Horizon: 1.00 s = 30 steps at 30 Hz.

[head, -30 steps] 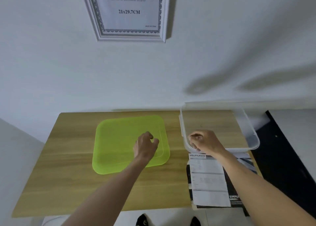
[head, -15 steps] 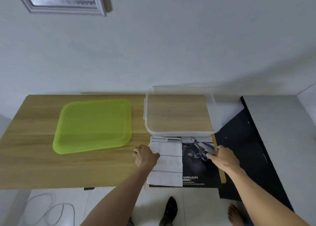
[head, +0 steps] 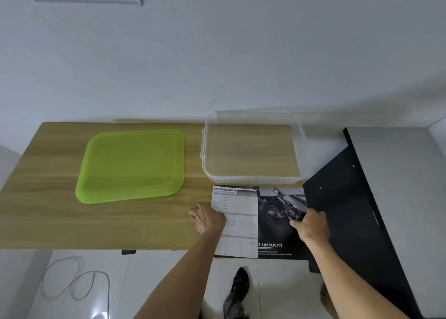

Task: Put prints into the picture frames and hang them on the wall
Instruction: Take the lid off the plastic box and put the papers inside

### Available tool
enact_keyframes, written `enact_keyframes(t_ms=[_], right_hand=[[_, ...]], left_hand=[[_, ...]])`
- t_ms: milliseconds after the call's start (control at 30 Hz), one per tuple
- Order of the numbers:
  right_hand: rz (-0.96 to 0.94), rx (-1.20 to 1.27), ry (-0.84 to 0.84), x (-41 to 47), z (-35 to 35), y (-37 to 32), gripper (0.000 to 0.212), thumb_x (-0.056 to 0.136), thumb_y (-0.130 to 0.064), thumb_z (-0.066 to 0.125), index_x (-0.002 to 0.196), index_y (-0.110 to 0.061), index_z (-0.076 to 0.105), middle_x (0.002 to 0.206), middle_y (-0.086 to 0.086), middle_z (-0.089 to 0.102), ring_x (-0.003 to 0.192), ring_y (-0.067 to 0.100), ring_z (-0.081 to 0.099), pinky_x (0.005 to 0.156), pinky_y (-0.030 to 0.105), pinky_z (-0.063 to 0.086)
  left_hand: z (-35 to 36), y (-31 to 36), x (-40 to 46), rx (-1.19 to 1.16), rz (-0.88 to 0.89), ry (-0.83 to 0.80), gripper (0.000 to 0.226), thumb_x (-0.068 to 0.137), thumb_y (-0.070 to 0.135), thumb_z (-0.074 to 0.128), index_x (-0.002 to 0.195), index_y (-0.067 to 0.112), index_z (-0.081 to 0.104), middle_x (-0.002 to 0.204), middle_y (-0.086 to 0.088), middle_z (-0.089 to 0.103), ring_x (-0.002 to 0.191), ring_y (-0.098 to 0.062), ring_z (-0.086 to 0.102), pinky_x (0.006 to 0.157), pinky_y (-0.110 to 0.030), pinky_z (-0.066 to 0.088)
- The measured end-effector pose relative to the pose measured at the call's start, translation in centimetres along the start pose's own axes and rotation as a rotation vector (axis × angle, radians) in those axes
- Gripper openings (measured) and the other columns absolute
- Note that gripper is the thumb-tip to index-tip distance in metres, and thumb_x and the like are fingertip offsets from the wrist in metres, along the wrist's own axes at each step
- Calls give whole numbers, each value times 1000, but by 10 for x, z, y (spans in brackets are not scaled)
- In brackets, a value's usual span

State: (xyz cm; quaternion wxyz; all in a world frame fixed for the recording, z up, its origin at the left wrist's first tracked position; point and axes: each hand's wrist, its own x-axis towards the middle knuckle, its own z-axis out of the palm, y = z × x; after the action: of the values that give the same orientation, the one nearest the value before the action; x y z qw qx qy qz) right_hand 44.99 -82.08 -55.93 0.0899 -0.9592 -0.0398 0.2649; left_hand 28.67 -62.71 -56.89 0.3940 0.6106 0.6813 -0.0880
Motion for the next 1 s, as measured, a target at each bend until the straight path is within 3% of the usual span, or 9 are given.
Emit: enact_keyframes(t_ms=[100, 200, 267, 433, 567, 667, 767, 900, 1000], right_hand=[[75, 82, -16, -6, 2, 6, 63, 76, -34, 83, 122, -6, 53, 123, 20, 49, 111, 39, 54, 86, 48, 53], [102, 94, -17, -15, 8, 9, 58, 79, -33, 81, 124, -10, 52, 126, 20, 46, 115, 39, 51, 86, 47, 51], [141, 118, -13, -22, 12, 9, 62, 82, -35, 77, 128, -10, 44, 131, 22, 40, 117, 40, 48, 87, 49, 50], [256, 122, -22, -43, 23, 11, 69, 88, -49, 66, 134, -11, 32, 137, 26, 29, 123, 45, 40, 94, 57, 49], [228, 216, -76, -58, 22, 17, 74, 91, -52, 58, 144, -13, 26, 140, 27, 30, 118, 46, 48, 88, 48, 47], [166, 199, -102, -65, 10, 22, 63, 89, -47, 63, 136, -12, 43, 134, 21, 49, 124, 39, 47, 87, 39, 44], [100, 291, -154, -69, -4, 32, 31, 84, -29, 72, 106, -8, 66, 106, 10, 69, 101, 31, 64, 85, 43, 55], [79, 591, -254, -87, -37, 36, 19, 85, -9, 74, 102, -13, 67, 99, 15, 73, 84, 27, 70, 64, 35, 57], [13, 652, -284, -91, -63, 28, 21, 86, -7, 74, 105, -14, 68, 99, 15, 75, 87, 28, 73, 59, 32, 57]], left_hand=[[-1, -5, -5, -5, 17, 4, 50, 76, 12, 75, 119, 5, 50, 129, -16, 46, 122, -33, 44, 100, -38, 40], [-4, -7, -12, -68, 54, -8, 47, 79, 9, 72, 115, 4, 42, 112, -15, 62, 108, -33, 57, 80, -37, 44], [-9, -11, -14, -133, 87, -33, 45, 78, 8, 72, 111, 5, 41, 100, -12, 61, 98, -34, 60, 73, -37, 44], [-20, -33, -15, -316, 213, -196, 24, 75, 8, 58, 94, 22, 53, 97, 0, 65, 90, -24, 63, 79, -45, 57], [-31, -48, -10, -381, 250, -274, 42, 71, -1, 43, 97, 26, 61, 88, -1, 72, 79, -25, 70, 66, -48, 61], [-49, -53, -11, -439, 253, -327, 42, 71, -7, 48, 95, 24, 63, 88, -7, 73, 77, -27, 72, 64, -42, 61], [-68, -58, -10, -479, 261, -368, 41, 72, -12, 53, 95, 20, 64, 85, -9, 74, 76, -27, 71, 69, -41, 60], [-93, -57, -7, -544, 289, -408, 37, 75, -15, 60, 97, 16, 62, 88, -14, 74, 76, -28, 68, 72, -40, 56], [-111, -42, -5, -593, 322, -418, 38, 76, -16, 61, 102, 12, 61, 88, -12, 75, 82, -30, 70, 79, -45, 58]])
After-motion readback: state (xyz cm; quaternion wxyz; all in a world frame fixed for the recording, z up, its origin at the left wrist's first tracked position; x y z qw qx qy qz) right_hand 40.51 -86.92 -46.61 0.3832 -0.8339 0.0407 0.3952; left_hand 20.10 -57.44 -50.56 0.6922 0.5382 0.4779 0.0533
